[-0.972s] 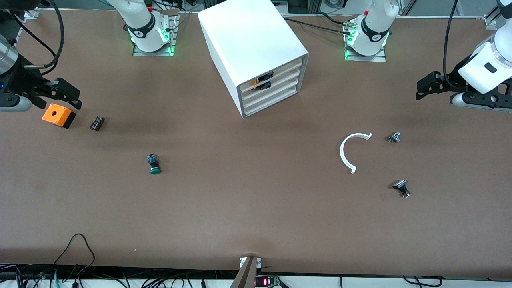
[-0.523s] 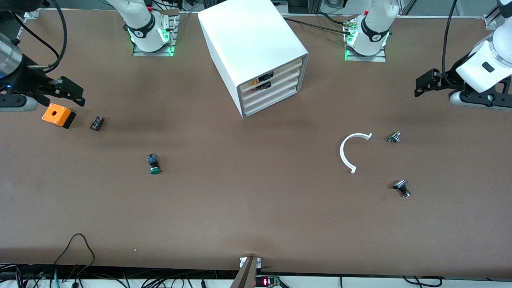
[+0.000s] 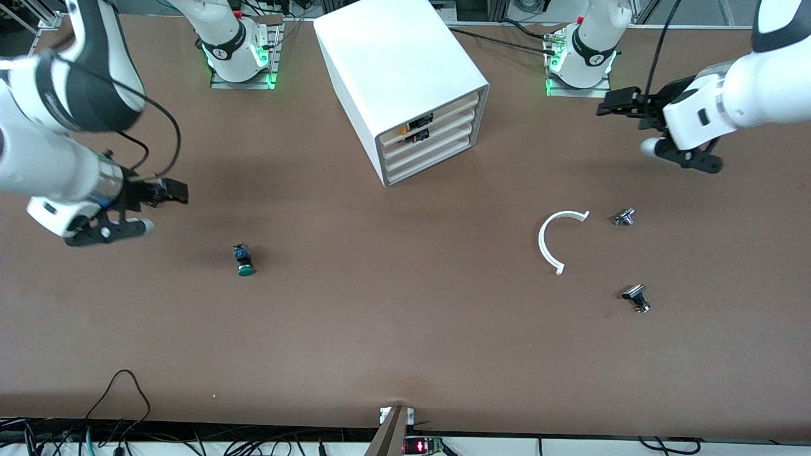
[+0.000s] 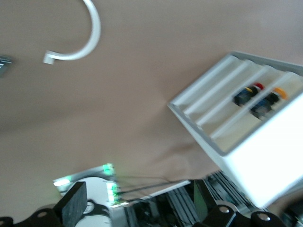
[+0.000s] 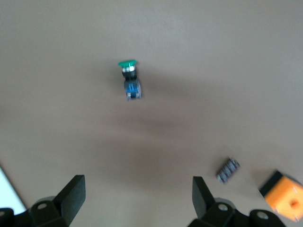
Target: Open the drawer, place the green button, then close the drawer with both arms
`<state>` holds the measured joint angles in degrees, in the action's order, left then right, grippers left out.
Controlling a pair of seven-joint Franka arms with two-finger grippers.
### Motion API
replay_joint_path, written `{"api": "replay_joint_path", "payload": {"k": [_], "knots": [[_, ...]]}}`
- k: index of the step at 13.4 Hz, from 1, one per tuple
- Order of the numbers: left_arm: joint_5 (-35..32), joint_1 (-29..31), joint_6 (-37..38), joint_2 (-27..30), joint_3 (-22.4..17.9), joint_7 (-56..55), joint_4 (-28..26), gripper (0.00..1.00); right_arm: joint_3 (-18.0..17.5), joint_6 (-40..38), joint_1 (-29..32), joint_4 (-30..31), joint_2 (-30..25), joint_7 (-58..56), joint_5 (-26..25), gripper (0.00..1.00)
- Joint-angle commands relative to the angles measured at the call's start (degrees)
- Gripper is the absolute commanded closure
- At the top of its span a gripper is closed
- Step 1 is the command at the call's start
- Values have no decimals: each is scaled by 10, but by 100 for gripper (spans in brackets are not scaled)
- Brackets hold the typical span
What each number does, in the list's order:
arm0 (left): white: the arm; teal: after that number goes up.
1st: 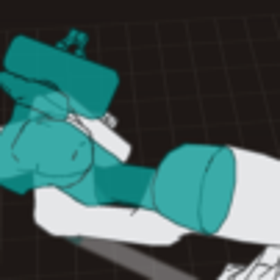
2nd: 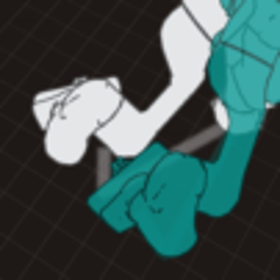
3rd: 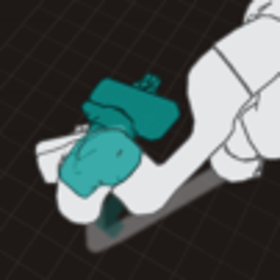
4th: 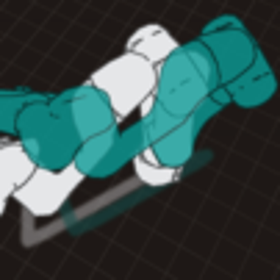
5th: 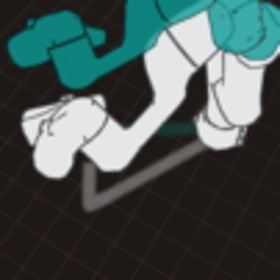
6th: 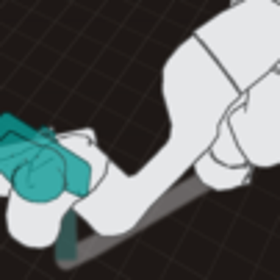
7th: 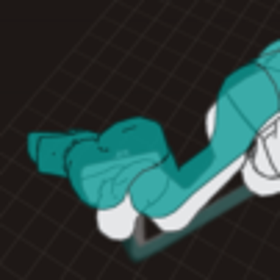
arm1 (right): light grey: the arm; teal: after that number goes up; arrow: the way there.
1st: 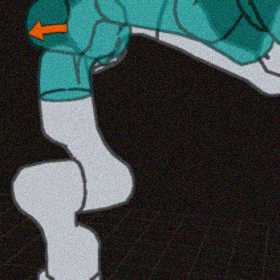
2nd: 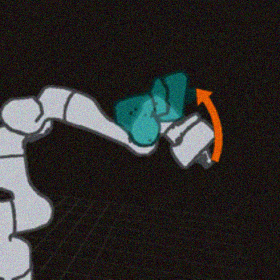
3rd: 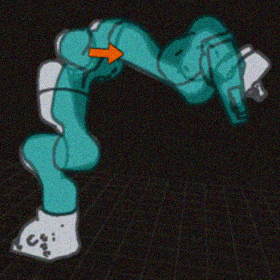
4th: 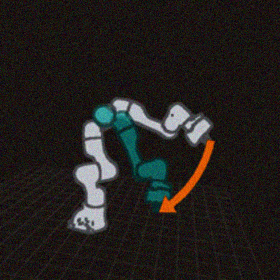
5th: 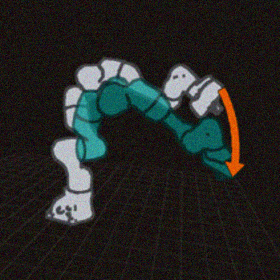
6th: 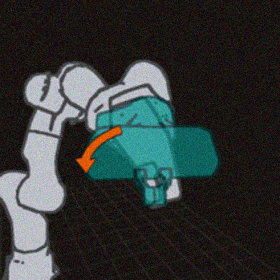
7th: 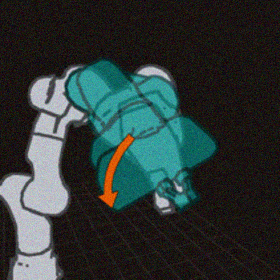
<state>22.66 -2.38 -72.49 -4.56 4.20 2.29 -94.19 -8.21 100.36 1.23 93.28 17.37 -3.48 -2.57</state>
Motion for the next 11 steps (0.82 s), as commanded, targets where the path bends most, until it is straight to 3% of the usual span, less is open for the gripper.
{"api": "replay_joint_path", "payload": {"k": [1, 5, 7, 11], "knots": [[78, 2, -24, -64, 18, 84, -16, 1, -1, 58, 0, 22, 23, -14, -1, 0], [194, 4, -173, -89, 41, 248, -150, 2, -2, 198, 0, 82, 73, -14, -1, 0], [287, 3, -227, -89, 45, 298, -212, 3, -14, 263, -1, 108, 93, -14, 0, 0], [358, 2, -312, -124, 76, 413, -261, 6, -18, 387, -1, 145, 152, -13, -1, 0]]}}
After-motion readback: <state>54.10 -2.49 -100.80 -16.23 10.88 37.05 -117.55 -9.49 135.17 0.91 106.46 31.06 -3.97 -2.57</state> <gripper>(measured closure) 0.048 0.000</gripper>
